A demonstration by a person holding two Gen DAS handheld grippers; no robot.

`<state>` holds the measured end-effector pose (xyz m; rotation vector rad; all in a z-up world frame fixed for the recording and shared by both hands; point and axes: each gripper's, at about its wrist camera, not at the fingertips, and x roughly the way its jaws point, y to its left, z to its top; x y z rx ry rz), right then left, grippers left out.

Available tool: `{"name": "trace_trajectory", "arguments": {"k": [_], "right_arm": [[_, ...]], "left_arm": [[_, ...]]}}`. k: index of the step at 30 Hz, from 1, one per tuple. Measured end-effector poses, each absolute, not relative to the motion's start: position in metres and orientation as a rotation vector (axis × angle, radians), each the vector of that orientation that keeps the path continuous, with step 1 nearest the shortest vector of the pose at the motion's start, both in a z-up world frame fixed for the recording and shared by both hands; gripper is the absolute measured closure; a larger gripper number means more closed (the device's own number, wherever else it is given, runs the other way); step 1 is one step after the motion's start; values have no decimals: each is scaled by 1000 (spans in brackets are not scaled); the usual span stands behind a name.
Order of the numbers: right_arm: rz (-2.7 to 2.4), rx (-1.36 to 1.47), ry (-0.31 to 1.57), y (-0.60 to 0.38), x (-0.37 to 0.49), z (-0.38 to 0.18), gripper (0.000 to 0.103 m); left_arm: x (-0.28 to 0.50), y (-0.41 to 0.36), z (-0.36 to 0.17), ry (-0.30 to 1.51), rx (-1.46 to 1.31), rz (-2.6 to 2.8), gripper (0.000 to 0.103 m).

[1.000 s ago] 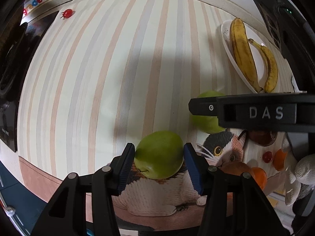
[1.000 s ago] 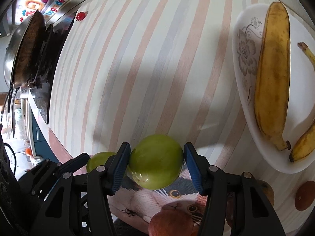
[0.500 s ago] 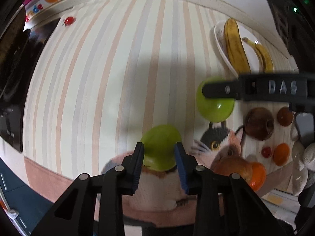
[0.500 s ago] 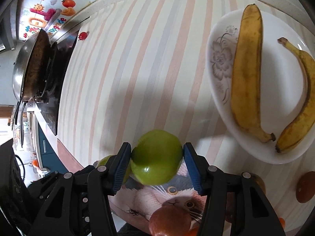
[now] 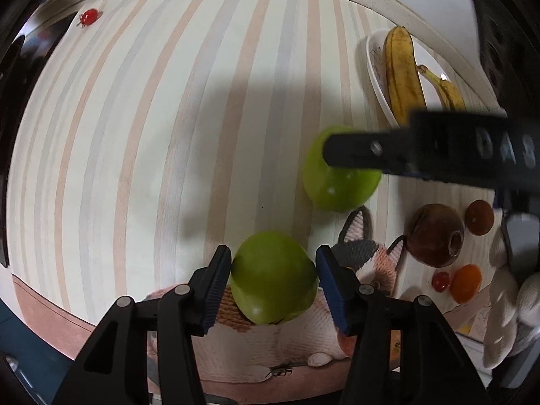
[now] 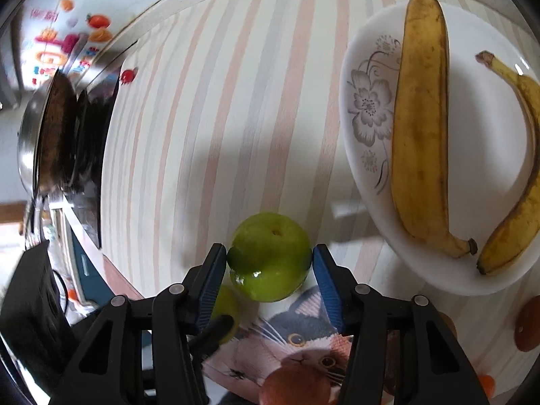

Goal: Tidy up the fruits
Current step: 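Carry both green apples over the white plate with both grippers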

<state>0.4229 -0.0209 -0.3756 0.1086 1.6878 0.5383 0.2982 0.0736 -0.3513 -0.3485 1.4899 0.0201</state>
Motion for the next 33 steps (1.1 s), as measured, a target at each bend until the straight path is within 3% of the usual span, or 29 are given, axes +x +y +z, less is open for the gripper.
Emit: {"name": "trace_trajectory", "arguments": {"k": [7,15,29,33], "right_arm": [[550,139,1736,-6,423,-392,45],[539,53,1660,6,416,-383,46],[518,261,1480,-89,454,-298,46],[429,308,1423,-139,478,-280,46]], "left_arm": [[299,71,-361,1523,-403,-14,50],[291,65,-355,1489,-343,61,52],[331,57,-295,1371,-371,14,56],[375,37,-273,1331,-375,-70,75]]}}
